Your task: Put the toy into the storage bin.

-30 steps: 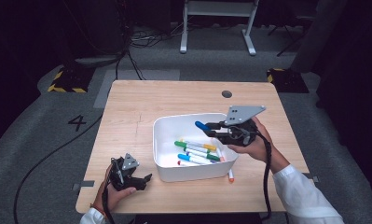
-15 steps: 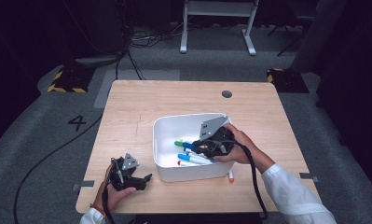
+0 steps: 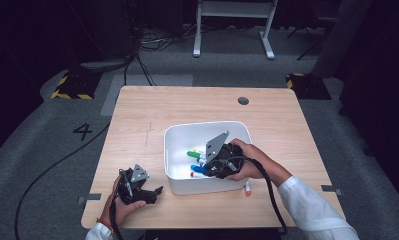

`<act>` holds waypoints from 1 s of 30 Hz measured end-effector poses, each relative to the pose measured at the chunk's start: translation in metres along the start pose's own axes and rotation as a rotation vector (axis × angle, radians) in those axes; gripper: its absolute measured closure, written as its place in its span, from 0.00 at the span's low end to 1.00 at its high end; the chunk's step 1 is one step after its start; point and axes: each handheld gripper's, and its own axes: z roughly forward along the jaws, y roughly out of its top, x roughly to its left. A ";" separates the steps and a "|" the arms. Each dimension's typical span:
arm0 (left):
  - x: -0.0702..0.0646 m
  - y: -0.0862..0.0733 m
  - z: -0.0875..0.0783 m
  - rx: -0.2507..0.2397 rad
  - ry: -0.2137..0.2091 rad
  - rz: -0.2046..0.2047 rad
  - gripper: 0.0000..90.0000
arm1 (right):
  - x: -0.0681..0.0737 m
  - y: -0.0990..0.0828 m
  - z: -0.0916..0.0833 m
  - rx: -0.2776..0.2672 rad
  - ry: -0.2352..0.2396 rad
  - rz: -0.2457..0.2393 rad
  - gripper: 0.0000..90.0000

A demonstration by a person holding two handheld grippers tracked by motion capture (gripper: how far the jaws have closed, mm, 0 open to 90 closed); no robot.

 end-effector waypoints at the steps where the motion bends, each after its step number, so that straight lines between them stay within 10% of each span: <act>1: 0.000 0.000 0.000 0.000 0.000 0.001 0.14 | 0.000 0.000 0.001 -0.003 0.004 -0.005 0.83; 15: 0.000 0.000 0.000 0.000 0.000 0.001 0.14 | -0.002 -0.010 -0.019 -0.135 -0.137 0.078 0.62; 30: 0.000 0.000 0.000 0.000 0.000 0.003 0.14 | 0.014 -0.080 -0.093 -0.419 -0.394 0.248 0.37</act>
